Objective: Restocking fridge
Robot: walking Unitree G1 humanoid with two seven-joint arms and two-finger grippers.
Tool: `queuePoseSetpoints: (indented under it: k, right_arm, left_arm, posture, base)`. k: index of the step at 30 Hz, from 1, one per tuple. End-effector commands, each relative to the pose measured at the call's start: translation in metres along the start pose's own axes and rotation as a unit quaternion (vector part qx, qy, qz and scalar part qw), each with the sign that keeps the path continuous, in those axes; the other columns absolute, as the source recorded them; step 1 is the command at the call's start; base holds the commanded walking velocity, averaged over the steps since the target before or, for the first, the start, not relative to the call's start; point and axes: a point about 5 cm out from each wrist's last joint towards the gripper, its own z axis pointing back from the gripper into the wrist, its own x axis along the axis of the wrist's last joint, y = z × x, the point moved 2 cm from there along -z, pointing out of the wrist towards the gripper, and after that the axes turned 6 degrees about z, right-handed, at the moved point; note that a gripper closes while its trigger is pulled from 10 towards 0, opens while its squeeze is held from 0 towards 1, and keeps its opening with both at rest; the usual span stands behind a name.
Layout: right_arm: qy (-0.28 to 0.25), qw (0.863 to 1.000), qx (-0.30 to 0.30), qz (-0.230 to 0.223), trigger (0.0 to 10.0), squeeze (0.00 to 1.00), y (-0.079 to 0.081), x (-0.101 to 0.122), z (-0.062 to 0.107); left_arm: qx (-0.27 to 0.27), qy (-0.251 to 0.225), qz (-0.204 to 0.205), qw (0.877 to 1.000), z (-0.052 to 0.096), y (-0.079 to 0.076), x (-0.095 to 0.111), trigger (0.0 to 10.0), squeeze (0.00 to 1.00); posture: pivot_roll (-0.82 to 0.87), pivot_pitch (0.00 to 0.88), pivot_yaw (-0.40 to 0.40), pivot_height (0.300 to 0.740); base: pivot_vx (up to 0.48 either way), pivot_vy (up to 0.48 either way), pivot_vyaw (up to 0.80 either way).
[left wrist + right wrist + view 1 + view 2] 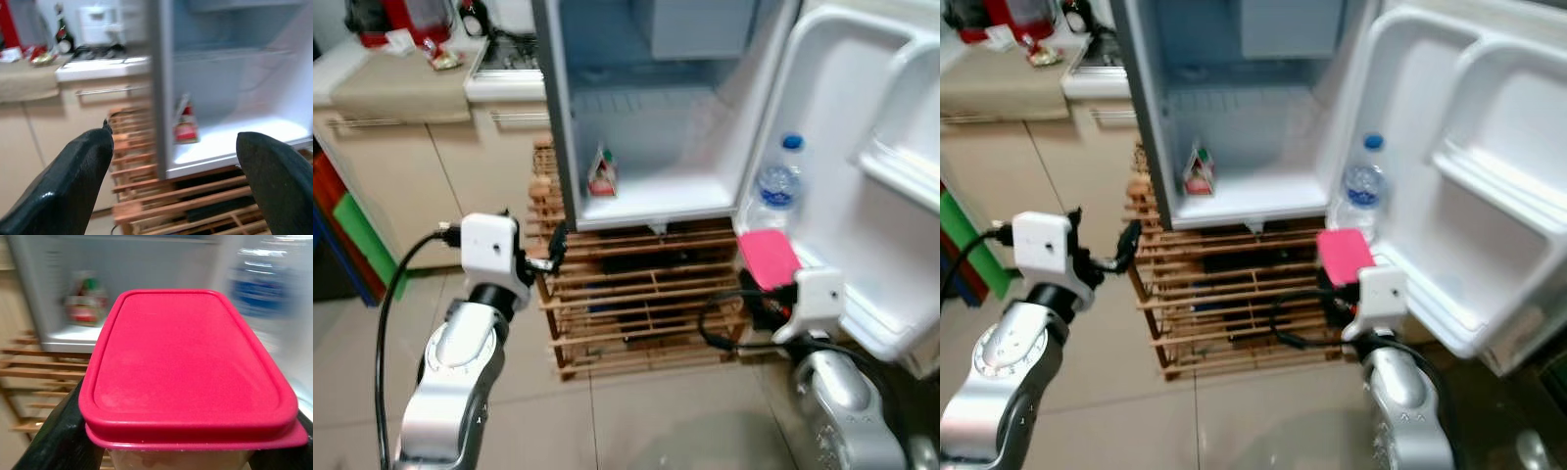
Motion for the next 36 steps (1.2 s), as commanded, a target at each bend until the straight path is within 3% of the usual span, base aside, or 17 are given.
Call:
queuePoseSetpoints:
  k: [1,9,19,36]
  right_arm:
    - [-0.002,1.000,-0.012,0.009,10.0,0.00,-0.009,0.002,-0.001]
    - [-0.002,1.000,-0.011,0.017,10.0,0.00,-0.011,0.004,-0.008]
    - [0.001,1.000,-0.015,0.020,10.0,0.00,-0.013,0.004,-0.016]
    - [-0.010,0.999,-0.019,0.024,10.0,0.00,-0.009,0.009,-0.028]
  left_arm:
    - [-0.007,0.003,0.002,1.000,-0.001,-0.005,0.001,10.0,0.00]
    - [-0.011,0.004,0.005,1.000,0.000,-0.008,0.002,10.0,0.00]
    - [-0.016,-0.004,-0.003,1.000,-0.002,-0.013,0.007,10.0,0.00]
    - [-0.026,-0.006,-0.015,1.000,-0.008,-0.014,0.010,10.0,0.00]
  posture:
    - [0.01,0.000,-0.013,0.740]
    - [0.01,0.000,-0.011,0.740]
    - [0.01,0.000,-0.012,0.740]
    - [0.02,0.000,-0.004,0.740]
  base:
    - [0.480,0.000,0.00]
    - [0.480,0.000,0.49]
    - [0.475,0.000,0.00]
    - [0.000,0.000,0.00]
